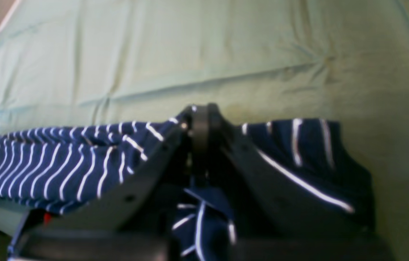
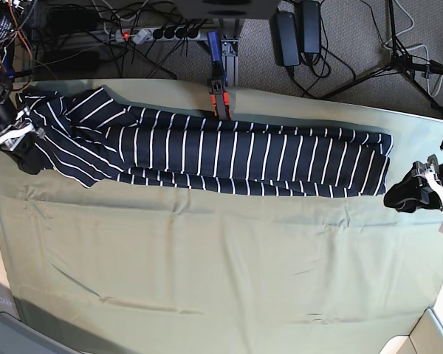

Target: Fold the T-shirt properly

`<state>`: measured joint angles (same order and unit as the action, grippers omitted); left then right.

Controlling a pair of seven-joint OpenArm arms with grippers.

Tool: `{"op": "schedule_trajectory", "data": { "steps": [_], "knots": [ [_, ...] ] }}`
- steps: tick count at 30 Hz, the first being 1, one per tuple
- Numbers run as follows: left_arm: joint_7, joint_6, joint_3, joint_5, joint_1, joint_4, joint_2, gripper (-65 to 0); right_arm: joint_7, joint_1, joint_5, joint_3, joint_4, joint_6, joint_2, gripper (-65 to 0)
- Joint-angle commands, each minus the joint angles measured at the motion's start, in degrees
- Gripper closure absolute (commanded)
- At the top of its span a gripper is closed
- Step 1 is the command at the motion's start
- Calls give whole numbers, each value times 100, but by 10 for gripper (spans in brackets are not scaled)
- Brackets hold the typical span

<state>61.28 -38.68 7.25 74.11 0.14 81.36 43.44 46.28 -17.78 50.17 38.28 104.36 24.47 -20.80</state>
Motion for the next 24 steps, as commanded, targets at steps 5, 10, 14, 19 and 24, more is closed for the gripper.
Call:
{"op": "schedule_trajectory", "data": {
  "steps": [5, 10, 14, 19, 24],
  "knots": [
    [-129, -132, 70, -17, 22, 74, 101, -329, -201, 26, -205, -579, 92, 306, -94, 0],
    [-330, -132, 72, 164, 50, 83, 101, -312, -472, 26, -717, -1174, 90, 304, -90, 0],
    [-339, -132, 72, 400, 50, 310, -15, -34, -511, 28, -1071, -1408, 90, 302, -92, 0],
    [-326, -132, 68, -249, 55, 699, -549, 0, -662, 26, -1401, -1416, 76, 299, -92, 0],
    [-796, -132, 66, -1088, 267, 520, -951, 0, -798, 31, -1471, -1416, -184, 299, -94, 0]
  ]
}}
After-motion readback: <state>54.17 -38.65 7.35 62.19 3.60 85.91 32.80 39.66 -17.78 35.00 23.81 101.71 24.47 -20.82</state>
